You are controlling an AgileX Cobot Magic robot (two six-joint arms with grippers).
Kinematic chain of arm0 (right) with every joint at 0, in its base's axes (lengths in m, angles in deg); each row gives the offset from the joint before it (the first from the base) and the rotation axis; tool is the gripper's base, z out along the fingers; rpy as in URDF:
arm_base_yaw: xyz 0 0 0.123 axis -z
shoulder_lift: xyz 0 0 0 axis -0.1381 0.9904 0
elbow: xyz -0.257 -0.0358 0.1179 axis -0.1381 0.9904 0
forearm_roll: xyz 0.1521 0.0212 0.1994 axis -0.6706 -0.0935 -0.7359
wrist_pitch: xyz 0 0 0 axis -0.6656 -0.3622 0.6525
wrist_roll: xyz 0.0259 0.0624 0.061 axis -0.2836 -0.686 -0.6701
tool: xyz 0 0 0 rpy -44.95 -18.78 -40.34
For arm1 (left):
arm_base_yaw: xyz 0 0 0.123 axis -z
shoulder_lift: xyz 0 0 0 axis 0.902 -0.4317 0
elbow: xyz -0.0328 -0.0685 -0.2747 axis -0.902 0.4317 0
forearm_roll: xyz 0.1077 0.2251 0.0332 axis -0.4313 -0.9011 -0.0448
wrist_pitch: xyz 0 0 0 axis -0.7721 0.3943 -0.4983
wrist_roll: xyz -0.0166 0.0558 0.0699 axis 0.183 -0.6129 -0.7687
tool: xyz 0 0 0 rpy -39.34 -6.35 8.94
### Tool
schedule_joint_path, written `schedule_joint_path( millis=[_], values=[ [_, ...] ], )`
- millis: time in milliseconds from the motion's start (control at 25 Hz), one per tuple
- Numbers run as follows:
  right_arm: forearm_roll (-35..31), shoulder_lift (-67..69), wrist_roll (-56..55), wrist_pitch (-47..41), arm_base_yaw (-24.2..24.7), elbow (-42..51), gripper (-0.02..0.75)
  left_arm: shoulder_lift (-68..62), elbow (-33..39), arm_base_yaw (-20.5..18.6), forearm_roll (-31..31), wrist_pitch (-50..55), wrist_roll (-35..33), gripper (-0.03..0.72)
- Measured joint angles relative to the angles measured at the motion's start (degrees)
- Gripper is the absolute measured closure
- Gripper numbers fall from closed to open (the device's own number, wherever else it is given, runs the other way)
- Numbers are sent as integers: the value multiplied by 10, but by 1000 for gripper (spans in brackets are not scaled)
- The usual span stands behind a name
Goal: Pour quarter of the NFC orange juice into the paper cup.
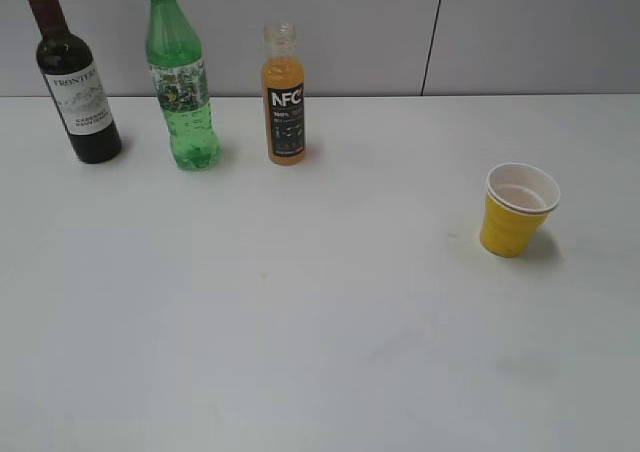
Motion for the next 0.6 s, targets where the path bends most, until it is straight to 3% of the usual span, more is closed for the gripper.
schedule_joint_path(
  millis=[600],
  values=[
    [-3, 0, 0, 3, 0, -1, 146, 0, 0, 0, 0, 0, 0, 460]
  ],
)
